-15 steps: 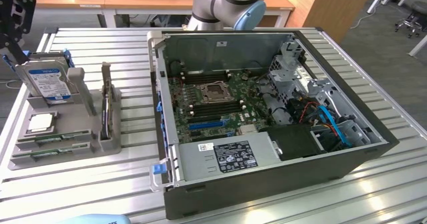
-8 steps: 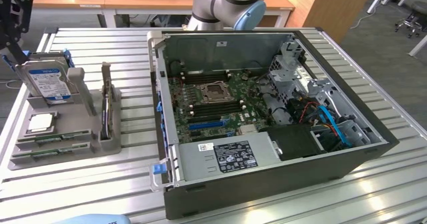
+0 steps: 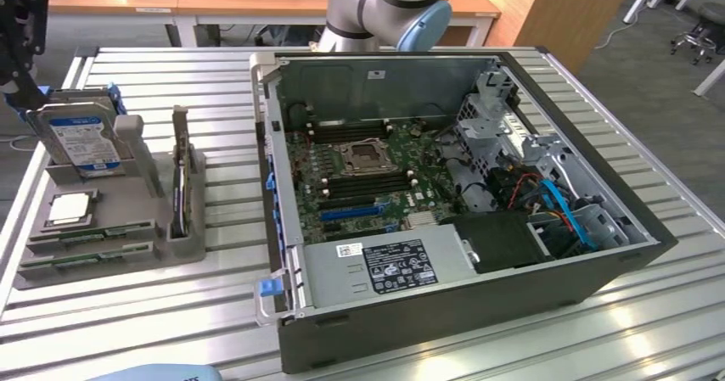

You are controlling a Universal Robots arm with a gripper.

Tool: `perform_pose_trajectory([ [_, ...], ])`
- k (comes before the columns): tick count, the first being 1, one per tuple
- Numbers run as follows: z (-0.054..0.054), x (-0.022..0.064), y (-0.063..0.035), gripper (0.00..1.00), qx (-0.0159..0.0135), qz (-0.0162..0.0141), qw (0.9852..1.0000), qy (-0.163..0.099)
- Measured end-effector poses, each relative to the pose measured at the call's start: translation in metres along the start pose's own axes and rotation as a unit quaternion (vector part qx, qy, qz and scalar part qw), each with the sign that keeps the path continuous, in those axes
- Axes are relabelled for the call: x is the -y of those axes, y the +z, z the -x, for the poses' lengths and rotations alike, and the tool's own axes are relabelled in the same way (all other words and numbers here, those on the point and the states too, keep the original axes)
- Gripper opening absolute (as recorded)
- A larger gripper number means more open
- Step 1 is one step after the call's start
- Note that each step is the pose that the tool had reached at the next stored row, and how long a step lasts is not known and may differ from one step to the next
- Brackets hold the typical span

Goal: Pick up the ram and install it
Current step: 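Pick up the ram and move it above insertion slot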

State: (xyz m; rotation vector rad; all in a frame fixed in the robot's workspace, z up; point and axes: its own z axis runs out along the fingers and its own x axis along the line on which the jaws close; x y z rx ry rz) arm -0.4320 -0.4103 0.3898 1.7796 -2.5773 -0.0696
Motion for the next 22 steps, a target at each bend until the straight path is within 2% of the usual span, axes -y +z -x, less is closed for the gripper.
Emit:
perform_pose_trajectory([
  [10,0.0,0.0,0.0,0.1,-0.0012,0.0005,0.9996,-0.029],
  [18,0.0,0.0,0.0001,0.1,-0.003,0.0013,0.9973,-0.073],
  [22,0.0,0.0,0.0,0.1,-0.0032,0.0014,0.9971,-0.076],
])
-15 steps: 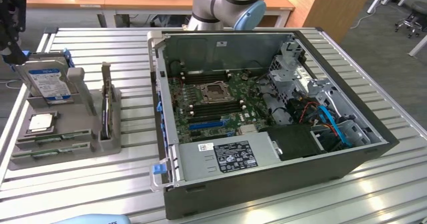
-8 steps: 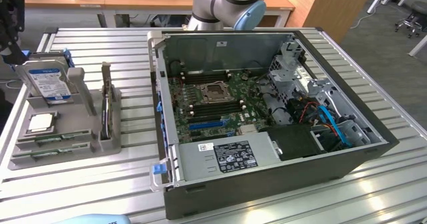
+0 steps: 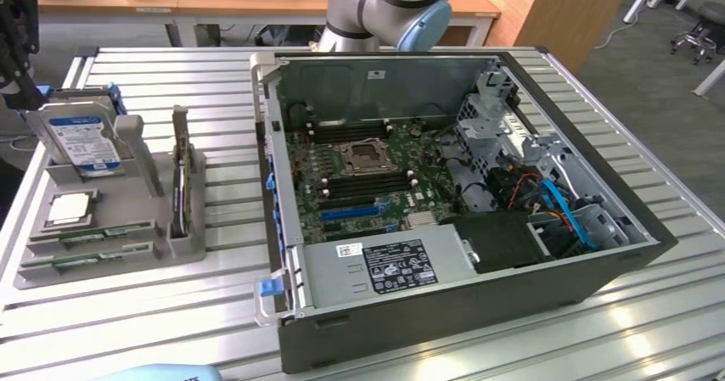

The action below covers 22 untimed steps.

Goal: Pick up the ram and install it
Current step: 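Pick up the ram and move it above insertion slot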

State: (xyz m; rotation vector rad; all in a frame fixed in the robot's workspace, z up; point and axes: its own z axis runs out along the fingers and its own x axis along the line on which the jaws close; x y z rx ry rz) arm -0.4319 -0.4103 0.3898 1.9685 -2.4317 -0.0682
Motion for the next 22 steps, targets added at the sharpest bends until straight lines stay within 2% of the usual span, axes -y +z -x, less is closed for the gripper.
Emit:
perform_pose_trajectory([
  [22,0.0,0.0,0.0001,0.1,-0.0004,0.0002,0.9999,-0.011],
])
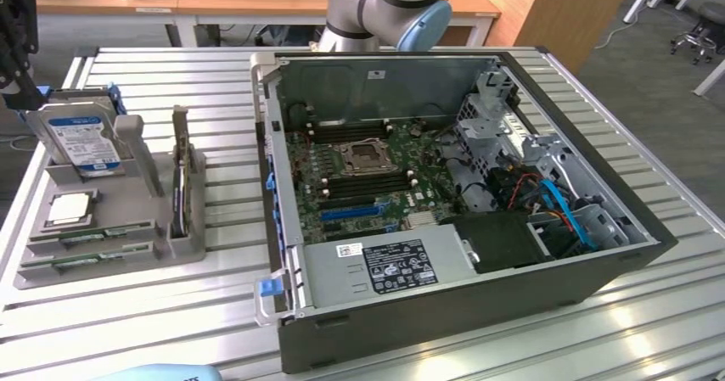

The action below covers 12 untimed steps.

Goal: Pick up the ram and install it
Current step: 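Pick up the ram and move it above insertion slot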

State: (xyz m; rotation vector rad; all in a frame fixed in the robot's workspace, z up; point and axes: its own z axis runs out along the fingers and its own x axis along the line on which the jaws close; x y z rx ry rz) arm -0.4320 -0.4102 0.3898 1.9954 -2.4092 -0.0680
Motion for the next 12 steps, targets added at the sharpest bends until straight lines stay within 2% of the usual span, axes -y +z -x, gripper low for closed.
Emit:
perform_pose_trajectory([
  [12,0.0,0.0,0.0,0.11,0.0,0.0,1.0,0.0],
])
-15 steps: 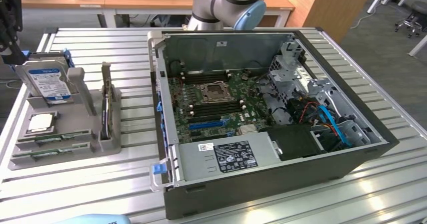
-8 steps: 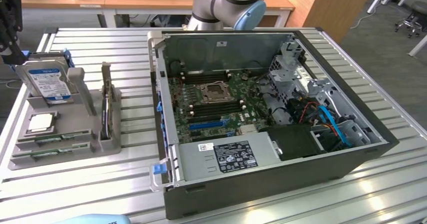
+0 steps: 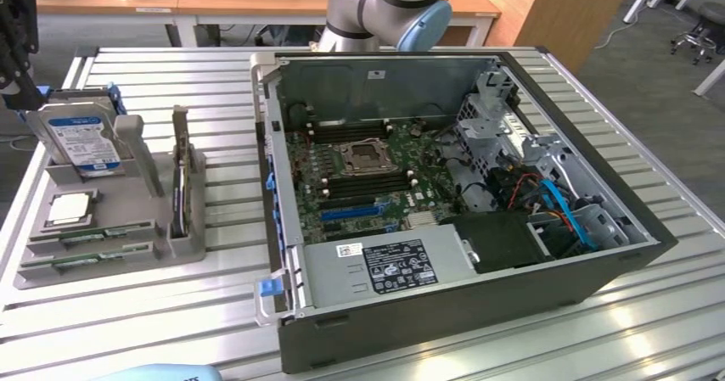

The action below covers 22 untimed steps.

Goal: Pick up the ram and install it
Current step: 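Pick up the ram and move it above insertion slot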

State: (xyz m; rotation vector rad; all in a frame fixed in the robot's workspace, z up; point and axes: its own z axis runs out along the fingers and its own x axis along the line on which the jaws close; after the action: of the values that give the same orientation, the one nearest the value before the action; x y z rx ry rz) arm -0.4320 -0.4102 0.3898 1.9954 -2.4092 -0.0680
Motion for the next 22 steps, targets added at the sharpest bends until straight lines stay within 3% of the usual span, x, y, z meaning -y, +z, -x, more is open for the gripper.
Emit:
perform_pose_trajectory([
  [2,0.0,0.0,0.0,0.23,0.0,0.0,1.0,0.0],
  [3,0.0,0.0,0.0,0.23,0.0,0.0,1.0,0.0],
  [6,0.0,0.0,0.0,0.35,0.0,0.0,1.0,0.0],
  [11,0.0,0.0001,0.0018,0.35,0.0001,-0.0003,1.0,0.0],
  [22,0.0,0.0008,0.0184,0.35,0.0002,-0.0012,1.0,0.0],
])
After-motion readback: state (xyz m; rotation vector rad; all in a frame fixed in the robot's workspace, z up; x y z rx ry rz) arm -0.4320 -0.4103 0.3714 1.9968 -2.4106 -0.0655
